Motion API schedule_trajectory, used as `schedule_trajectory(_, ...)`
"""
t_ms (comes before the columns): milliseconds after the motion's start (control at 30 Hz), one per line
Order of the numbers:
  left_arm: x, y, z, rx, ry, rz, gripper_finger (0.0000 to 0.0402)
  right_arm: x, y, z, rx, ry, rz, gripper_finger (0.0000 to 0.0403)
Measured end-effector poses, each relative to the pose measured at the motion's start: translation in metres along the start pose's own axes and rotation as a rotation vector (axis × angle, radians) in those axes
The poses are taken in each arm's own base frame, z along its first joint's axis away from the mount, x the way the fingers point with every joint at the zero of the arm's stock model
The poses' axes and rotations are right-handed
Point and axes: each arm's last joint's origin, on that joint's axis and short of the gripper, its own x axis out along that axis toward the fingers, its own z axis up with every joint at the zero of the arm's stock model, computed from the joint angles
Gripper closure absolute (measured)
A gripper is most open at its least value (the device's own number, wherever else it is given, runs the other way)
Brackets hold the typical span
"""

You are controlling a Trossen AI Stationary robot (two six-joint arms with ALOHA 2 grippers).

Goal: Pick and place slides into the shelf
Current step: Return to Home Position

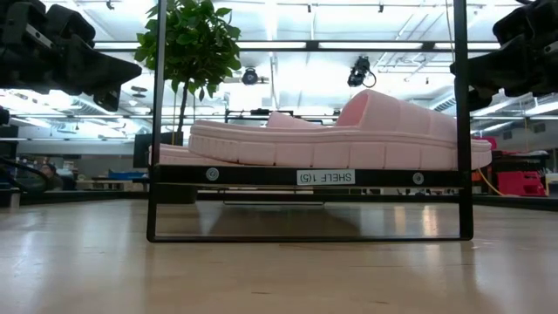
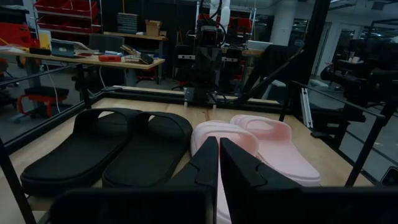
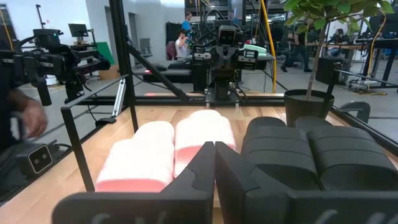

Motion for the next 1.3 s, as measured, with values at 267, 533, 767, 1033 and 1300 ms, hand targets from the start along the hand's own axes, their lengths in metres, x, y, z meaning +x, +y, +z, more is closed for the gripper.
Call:
schedule_trajectory(267,0.0000,0.0000,0.0000,0.000,0.000,0.000,0.0374,0.0000,0.0000,0.0000,0.000,0.000,0.000,0.0388)
schedule_trajectory(533,0.0000,0.0000,0.0000,0.000,0.000,0.000,0.0366,0.0000,0.0000,-0.0001,0.000,0.000,0.000,0.0386)
schedule_trajectory(767,0.0000,0.0000,0.0000,0.000,0.000,0.000,0.0379,0.0000,0.0000,-0.0001,0.000,0.000,0.000,0.0389)
schedule_trajectory(1033,0.0000,0.0000,0.0000,0.000,0.000,0.000,0.0378,0.0000,0.0000,-0.0001,0.000,0.000,0.000,0.0387)
schedule_trajectory(1300,0.0000,0.0000,0.0000,0.000,0.000,0.000,0.0365,0.0000,0.0000,-0.0001,0.000,0.000,0.000,0.0388)
